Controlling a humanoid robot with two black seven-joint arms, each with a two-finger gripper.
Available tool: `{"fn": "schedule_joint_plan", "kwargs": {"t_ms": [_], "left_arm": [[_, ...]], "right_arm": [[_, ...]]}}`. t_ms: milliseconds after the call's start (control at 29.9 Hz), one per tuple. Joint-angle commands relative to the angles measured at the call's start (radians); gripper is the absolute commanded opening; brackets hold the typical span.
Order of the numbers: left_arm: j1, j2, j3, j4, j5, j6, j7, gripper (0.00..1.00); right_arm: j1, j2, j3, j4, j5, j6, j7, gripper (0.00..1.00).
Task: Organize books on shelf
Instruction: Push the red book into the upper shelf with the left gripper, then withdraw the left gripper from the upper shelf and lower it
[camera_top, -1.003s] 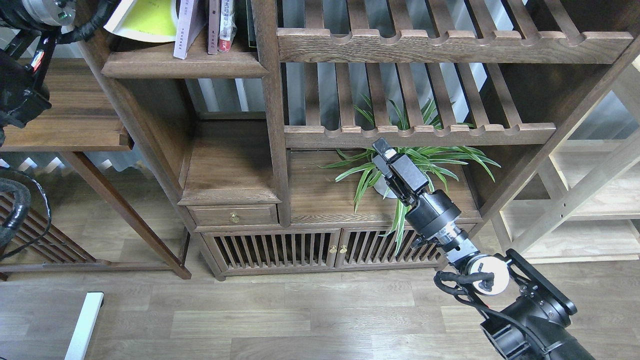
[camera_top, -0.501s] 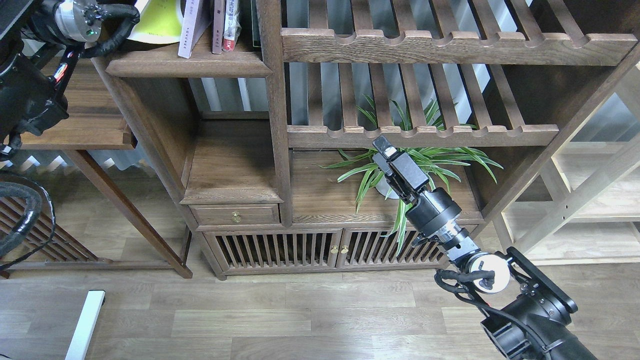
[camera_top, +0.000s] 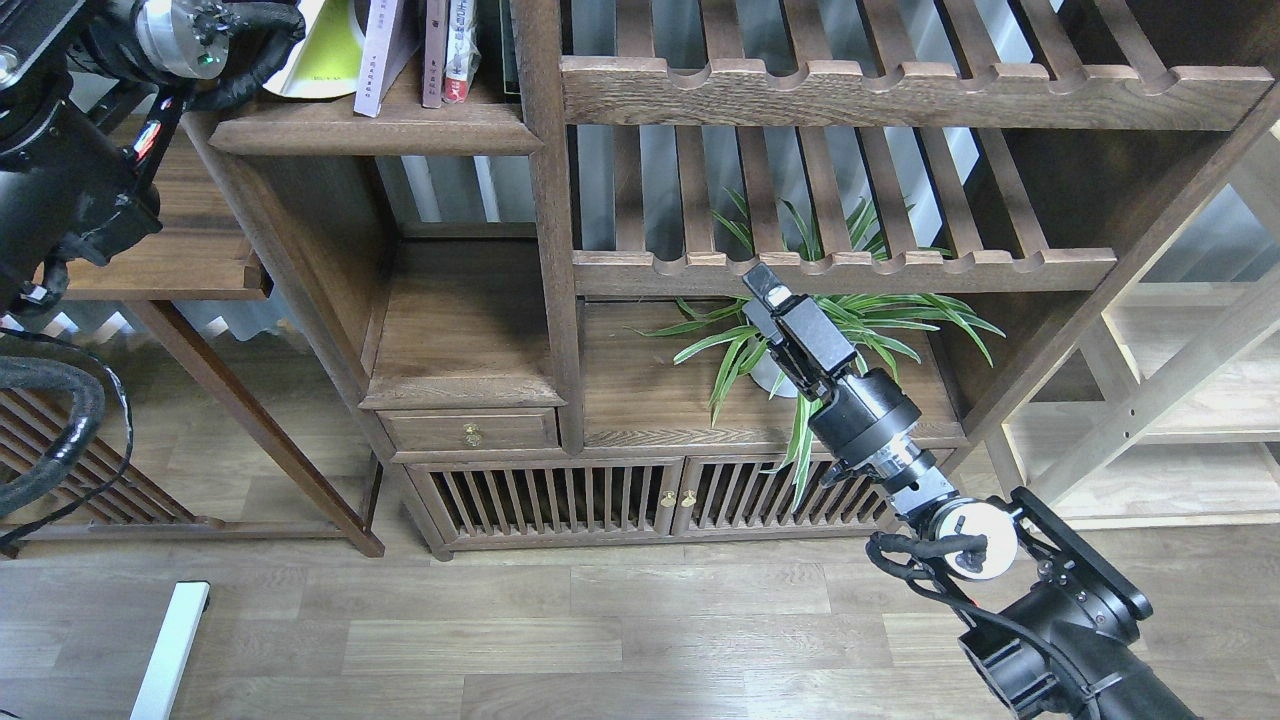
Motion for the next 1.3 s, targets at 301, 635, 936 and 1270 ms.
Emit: {"fn": "schedule_joint_plan", "kwargs": {"t_ms": [301, 635, 936, 1270], "left_arm": [[-0.003, 0.011, 0.026, 0.006, -0.025, -0.034, -0.015, 0.37], [-0.010, 0.016, 0.101, 0.028, -0.018, 0.021, -0.025, 0.81], [-0.026, 0.012, 0.096, 0.025, -0.021, 0.021, -0.037, 0.85], [-0.044, 0.034, 0.055, -0.009, -0.028, 0.009, -0.169, 0.99]], "right_arm": [[0.001, -0.003, -0.002, 0.000, -0.002, 0.000, 0.000, 0.91], [0.015, 0.000, -0.002, 0.000, -0.003, 0.000, 0.000, 0.91], [0.016, -0.003, 0.000, 0.000, -0.005, 0.000, 0.000, 0.91], [0.016, -0.004, 0.000, -0.003, -0.015, 0.000, 0.000, 0.91]]}}
